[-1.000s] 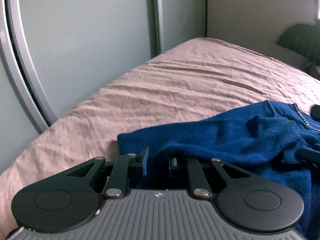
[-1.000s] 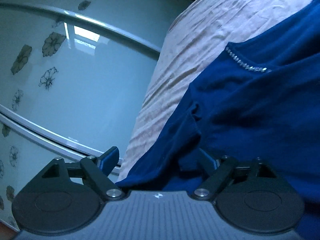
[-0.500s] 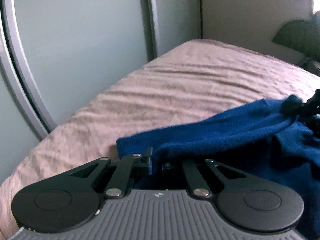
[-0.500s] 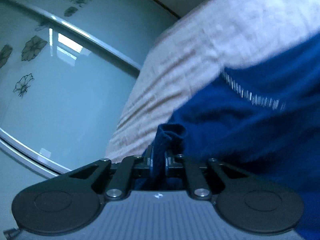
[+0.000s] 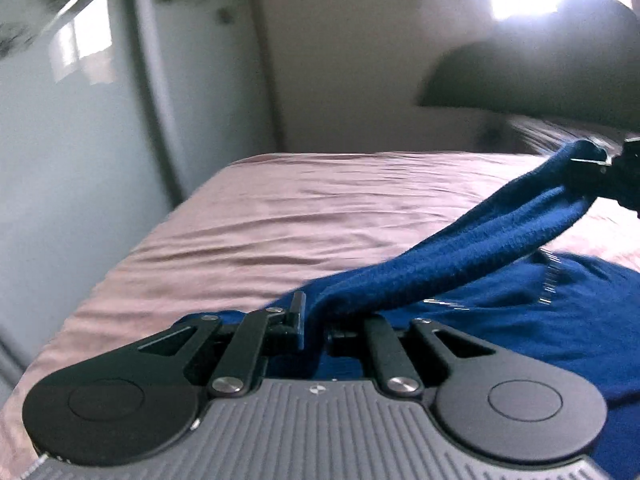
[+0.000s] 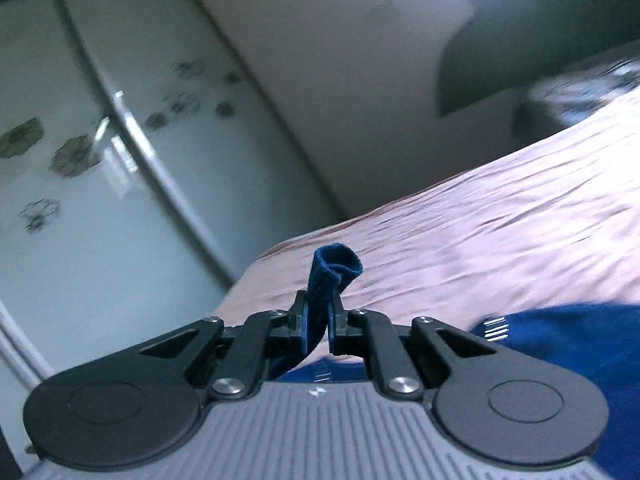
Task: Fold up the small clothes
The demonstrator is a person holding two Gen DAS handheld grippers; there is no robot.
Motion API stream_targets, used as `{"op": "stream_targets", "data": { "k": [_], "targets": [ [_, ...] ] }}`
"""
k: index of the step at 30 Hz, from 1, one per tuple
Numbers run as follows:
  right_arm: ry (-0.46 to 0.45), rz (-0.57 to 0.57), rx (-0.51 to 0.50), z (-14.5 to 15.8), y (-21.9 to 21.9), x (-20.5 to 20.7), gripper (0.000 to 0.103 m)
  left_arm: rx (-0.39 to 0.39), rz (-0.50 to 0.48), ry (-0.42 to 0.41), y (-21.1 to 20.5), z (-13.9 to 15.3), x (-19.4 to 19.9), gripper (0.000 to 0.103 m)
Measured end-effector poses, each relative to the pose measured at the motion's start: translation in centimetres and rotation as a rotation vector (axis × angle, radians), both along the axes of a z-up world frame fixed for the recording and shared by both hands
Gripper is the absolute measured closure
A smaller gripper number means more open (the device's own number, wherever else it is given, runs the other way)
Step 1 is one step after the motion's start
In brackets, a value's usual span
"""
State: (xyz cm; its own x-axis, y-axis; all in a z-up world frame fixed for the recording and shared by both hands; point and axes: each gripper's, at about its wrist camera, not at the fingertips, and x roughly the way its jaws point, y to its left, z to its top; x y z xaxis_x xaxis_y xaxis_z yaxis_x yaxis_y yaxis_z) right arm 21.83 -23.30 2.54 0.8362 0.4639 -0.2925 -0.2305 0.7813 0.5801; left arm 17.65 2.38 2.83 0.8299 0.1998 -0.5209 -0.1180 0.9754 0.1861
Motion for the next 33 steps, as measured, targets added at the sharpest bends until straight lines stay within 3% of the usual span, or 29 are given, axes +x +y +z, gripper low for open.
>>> {"op": "stream_targets", "data": {
  "k": [7,14,16,19,21,23,25,27,33],
  "targets": [
    [0.093,-0.138,-0.036,-3.3,-7.5,-2.0,0.094,0.08,-0.169,0.058,-7.0,-2.8,0.3,0.086],
    [0.154,-0.232,-0.042,-6.2,-10.6,-3.6,0.094,0.152,-0.281,0.124,-10.4,-6.2,-1.1,0.074],
    [0.172,-0.241,-0.04,-6.9,-11.2,-3.7,0.094,0.19,-0.292,0.127,-10.7,-6.9,-1.7,0.068],
    [0.211,-0.226,-0.06,-7.8,-11.4,-3.6,0.093,0.207,-0.278,0.136,-9.7,-7.0,-2.3,0.039],
    [0.228,-0.232,-0.081,-8.0,-11.3,-4.0,0.092,0.205,-0.246,0.139,-8.4,-6.8,-3.1,0.03],
    [0.246,-0.252,-0.092,-8.3,-11.5,-4.2,0.081,0.201,-0.224,0.133,-7.0,-6.4,-4.3,0.027],
    [0.256,-0.28,-0.095,-8.4,-12.0,-4.6,0.046,0.211,-0.207,0.13,-5.7,-6.0,-5.6,0.025],
    [0.236,-0.301,-0.101,-7.9,-12.4,-5.8,0.032,0.219,-0.178,0.117,-4.0,-5.9,-7.1,0.022],
    [0.186,-0.272,-0.176,-6.2,-12.4,-9.8,0.032,0.264,-0.048,0.127,1.1,-6.8,-10.1,0.013]
  ]
}}
